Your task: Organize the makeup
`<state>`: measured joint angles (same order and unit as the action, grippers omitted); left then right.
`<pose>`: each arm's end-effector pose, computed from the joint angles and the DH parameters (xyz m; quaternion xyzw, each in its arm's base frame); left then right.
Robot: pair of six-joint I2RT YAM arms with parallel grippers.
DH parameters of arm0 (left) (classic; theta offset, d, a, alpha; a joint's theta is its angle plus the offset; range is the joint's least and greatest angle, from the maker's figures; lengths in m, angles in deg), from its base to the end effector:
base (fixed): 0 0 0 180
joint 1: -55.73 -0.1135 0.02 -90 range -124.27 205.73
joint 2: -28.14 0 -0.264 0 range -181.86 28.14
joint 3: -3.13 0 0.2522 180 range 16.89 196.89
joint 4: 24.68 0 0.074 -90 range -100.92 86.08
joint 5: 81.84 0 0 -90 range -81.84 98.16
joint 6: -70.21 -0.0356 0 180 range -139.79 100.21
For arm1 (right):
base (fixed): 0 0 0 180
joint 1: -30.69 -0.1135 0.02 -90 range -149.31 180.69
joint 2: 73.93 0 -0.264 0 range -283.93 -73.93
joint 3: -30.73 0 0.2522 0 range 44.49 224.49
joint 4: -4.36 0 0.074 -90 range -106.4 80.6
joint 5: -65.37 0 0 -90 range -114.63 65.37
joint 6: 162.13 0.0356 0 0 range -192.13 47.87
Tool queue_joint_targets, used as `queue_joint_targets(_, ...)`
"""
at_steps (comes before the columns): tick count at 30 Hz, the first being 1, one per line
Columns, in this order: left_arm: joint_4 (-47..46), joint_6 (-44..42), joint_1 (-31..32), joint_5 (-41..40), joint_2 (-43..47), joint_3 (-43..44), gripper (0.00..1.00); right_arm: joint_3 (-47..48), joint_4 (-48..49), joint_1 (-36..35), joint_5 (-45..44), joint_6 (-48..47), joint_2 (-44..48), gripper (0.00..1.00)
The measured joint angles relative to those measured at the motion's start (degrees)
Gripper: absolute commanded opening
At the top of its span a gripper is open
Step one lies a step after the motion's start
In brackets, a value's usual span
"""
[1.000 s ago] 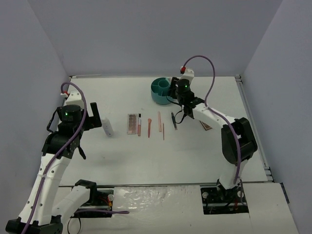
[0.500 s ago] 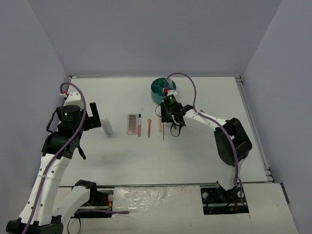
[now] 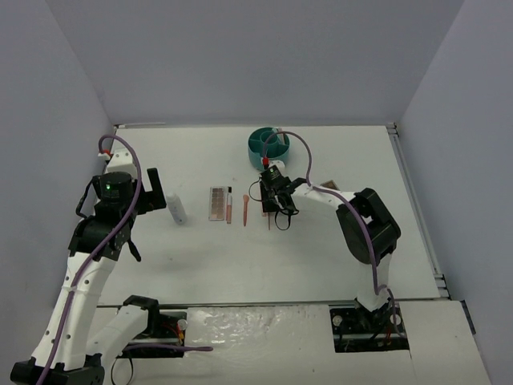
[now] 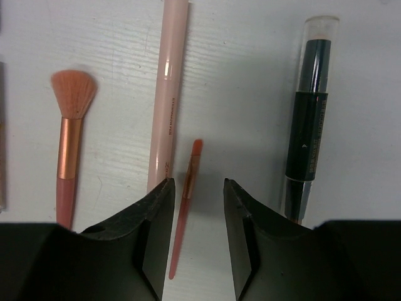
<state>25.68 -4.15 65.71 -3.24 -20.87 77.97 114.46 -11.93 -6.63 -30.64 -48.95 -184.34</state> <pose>0.1715 -0.0230 0.3774 -0.0950 0.8333 -0.0378 0.5432 0.3343 0.2501 0.1731 -0.0919 0.9113 0.1592 0.3684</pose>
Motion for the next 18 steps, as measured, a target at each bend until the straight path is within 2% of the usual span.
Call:
queue_joint_targets(10, 0.00, 0.02, -0.11, 0.02, 0.00, 0.00, 0.97, -0.17, -0.01, -1.43, -1.21, 0.76, -1.13, 0.22)
queue_joint_targets(16, 0.01, 0.02, -0.26, 0.02, 0.00, 0.00, 0.97, -0.17, -0.11, -1.74, -2.47, 0.75, -1.28, 0.03)
queue_joint_targets(18, 0.00, 0.02, -0.26, 0.02, 0.00, 0.00, 0.97, -0.16, -0.15, -1.74, -2.72, 0.70, -1.31, 0.00)
